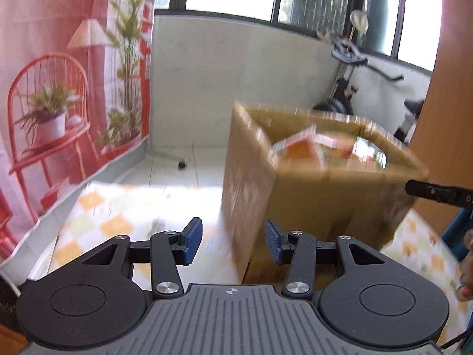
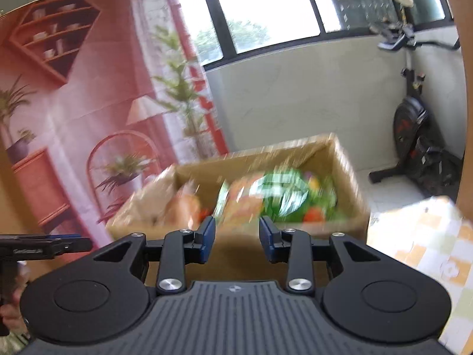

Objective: Organize snacks
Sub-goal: 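Move both grippers back down to the snacks on the table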

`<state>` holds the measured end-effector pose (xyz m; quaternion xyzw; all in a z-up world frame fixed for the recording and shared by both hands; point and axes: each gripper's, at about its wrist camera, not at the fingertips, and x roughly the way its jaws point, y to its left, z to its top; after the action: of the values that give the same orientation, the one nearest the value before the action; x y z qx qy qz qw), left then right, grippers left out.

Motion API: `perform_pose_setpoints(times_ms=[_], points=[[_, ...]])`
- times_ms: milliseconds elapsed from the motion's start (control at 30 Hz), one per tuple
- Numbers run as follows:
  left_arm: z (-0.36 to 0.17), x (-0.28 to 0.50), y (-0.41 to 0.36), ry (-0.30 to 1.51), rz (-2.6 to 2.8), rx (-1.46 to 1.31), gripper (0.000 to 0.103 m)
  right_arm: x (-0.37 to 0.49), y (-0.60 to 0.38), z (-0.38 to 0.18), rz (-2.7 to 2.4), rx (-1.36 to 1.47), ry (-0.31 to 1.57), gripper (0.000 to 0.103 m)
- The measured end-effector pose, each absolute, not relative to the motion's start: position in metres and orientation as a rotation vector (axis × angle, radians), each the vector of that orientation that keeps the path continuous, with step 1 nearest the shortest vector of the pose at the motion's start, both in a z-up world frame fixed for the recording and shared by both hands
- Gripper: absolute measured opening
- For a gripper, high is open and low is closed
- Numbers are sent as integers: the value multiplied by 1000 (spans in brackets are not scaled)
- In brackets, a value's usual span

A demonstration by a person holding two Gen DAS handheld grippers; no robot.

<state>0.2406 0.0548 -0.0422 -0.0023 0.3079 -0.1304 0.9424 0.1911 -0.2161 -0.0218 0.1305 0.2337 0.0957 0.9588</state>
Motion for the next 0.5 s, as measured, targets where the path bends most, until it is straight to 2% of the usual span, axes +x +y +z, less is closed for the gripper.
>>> perform_pose_setpoints(times_ms=[200, 400, 500], points=[[-88, 227, 74, 717, -241, 5, 56, 169, -198, -71, 241, 244, 590, 37], [-115, 227, 87, 768, -200, -2, 56, 155, -170, -123, 284, 217, 730, 38], [-122, 227, 90, 780, -201, -2, 57, 148, -155, -139, 295, 163, 780, 48]])
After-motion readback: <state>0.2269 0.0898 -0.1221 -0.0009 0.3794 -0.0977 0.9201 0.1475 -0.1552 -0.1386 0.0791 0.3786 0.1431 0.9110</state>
